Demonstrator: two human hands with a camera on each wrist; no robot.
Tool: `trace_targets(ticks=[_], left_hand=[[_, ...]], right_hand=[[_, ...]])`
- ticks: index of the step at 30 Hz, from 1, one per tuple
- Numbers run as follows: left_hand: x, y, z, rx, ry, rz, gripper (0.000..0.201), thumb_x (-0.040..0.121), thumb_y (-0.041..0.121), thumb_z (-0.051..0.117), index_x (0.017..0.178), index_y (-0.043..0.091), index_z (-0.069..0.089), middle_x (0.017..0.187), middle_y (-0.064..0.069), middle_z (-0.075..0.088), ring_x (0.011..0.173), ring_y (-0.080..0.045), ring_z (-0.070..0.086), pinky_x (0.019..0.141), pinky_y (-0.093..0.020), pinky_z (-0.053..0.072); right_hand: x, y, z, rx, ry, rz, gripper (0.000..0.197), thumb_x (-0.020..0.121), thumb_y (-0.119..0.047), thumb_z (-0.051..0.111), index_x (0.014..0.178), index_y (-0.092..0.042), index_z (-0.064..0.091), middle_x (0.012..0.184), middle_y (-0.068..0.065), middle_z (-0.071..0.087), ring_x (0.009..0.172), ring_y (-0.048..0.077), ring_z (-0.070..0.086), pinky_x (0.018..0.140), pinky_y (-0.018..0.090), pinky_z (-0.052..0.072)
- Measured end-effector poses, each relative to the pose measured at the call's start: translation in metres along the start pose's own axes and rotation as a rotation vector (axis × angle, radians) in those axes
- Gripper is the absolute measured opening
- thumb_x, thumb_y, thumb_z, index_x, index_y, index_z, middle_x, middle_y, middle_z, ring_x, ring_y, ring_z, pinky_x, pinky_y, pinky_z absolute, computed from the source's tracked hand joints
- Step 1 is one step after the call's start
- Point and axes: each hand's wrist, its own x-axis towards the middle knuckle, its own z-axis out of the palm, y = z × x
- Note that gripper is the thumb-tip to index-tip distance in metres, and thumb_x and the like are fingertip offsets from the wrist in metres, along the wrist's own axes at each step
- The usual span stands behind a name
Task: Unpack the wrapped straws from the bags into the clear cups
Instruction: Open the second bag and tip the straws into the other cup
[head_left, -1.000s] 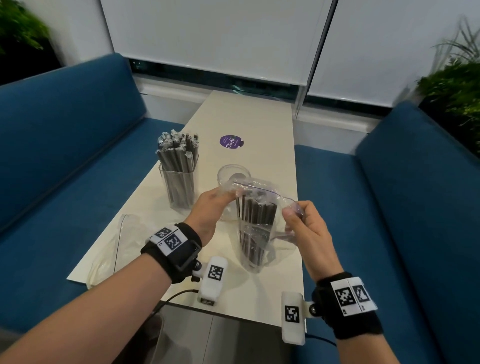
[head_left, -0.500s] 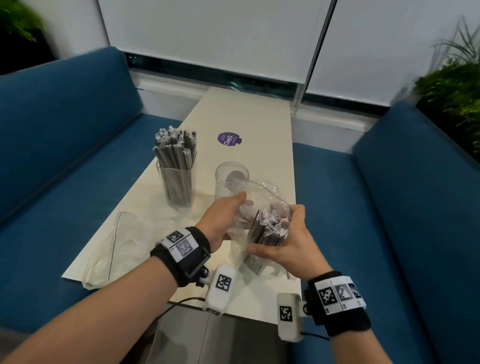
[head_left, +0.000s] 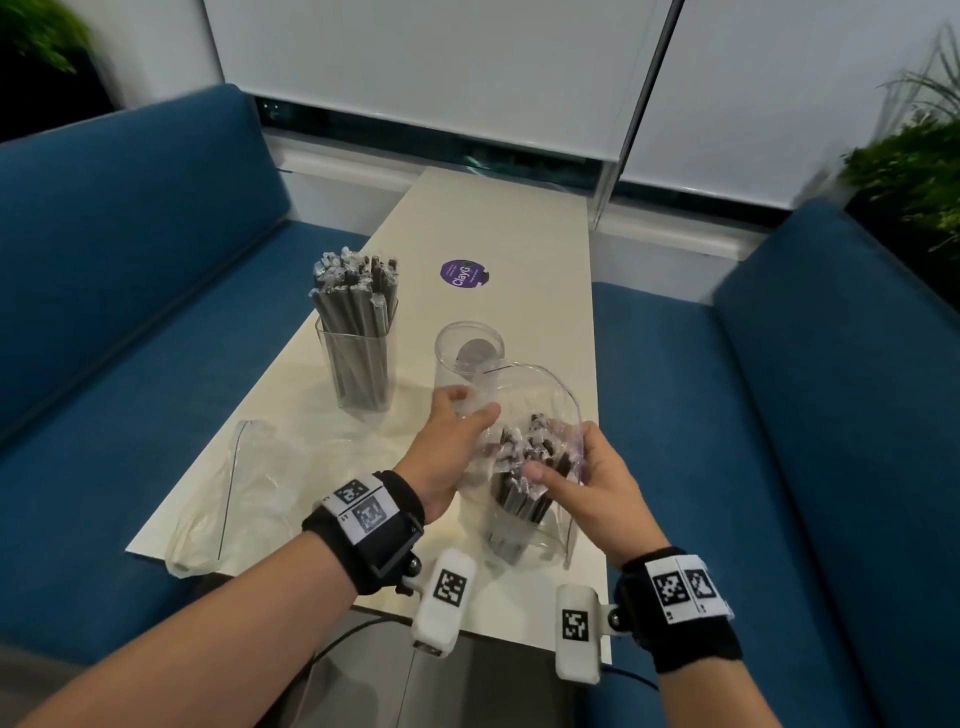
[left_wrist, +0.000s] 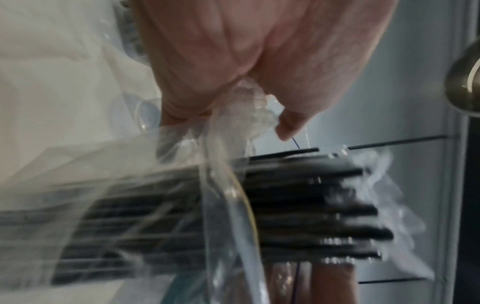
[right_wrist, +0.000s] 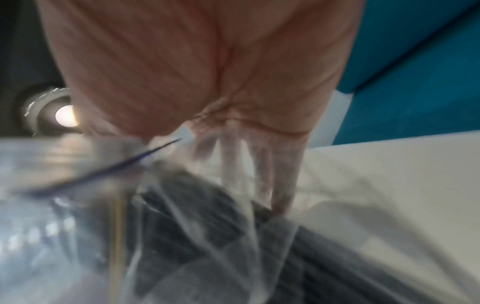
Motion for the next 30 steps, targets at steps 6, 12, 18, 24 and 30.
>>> trace_targets(ticks=[6,12,18,24,30], left_hand=[[0.0,0.0,-0.008,0.043,0.025,0.248,0.043,0.103,0.002,0.05,0.097,0.045,0.046,0.134,-0.006,0.054,0.088,-0.021,0.066,0.085,-0.052,0.055],[-0.003,0.008,-0.014,0.053,-0.074,0.171,0.057,0.088,-0.022,0.034,0.071,0.018,0.071,0.122,-0.003,0.07,0.095,-0.023,0.062,0.094,-0.06,0.054],[0.004,0.004,-0.015,0.112,-0.044,0.083,0.04,0.1,-0.007,0.047,0.122,0.017,0.071,0.13,-0.006,0.068,0.093,-0.021,0.059,0.091,-0.053,0.059],[0.006,-0.002,-0.017,0.048,-0.077,-0.023,0.047,0.095,0.003,0.052,0.14,0.017,0.06,0.13,-0.002,0.061,0.095,-0.015,0.062,0.103,-0.056,0.051],[-0.004,-0.014,-0.027,0.064,-0.398,-0.046,0.096,0.078,-0.011,0.057,0.156,0.038,0.029,0.152,0.002,0.037,0.13,-0.024,0.059,0.108,-0.056,0.046]], right_hand=[[-0.002,-0.006,-0.014,-0.125,0.262,-0.128,0.067,0.059,-0.051,0.092,0.114,-0.041,0.054,0.115,-0.012,0.061,0.087,0.013,0.065,0.073,0.028,0.057],[-0.01,0.006,-0.035,0.142,-0.023,-0.244,0.041,0.072,0.0,0.086,0.09,-0.033,0.069,0.124,-0.012,0.068,0.111,0.019,0.068,0.087,0.039,0.06],[-0.009,0.011,-0.041,-0.068,-0.01,-0.172,0.053,0.095,0.011,0.065,0.126,-0.031,0.069,0.133,-0.008,0.07,0.117,0.003,0.067,0.102,0.022,0.055],[-0.013,0.024,-0.037,-0.167,-0.241,0.041,0.092,0.081,-0.002,0.067,0.148,-0.059,0.041,0.156,-0.025,0.046,0.142,0.004,0.047,0.096,0.021,0.052],[-0.012,0.036,-0.007,-0.161,-0.23,-0.012,0.125,0.066,-0.014,0.1,0.158,-0.036,0.018,0.139,-0.025,0.057,0.122,-0.016,0.057,0.1,0.011,0.05]])
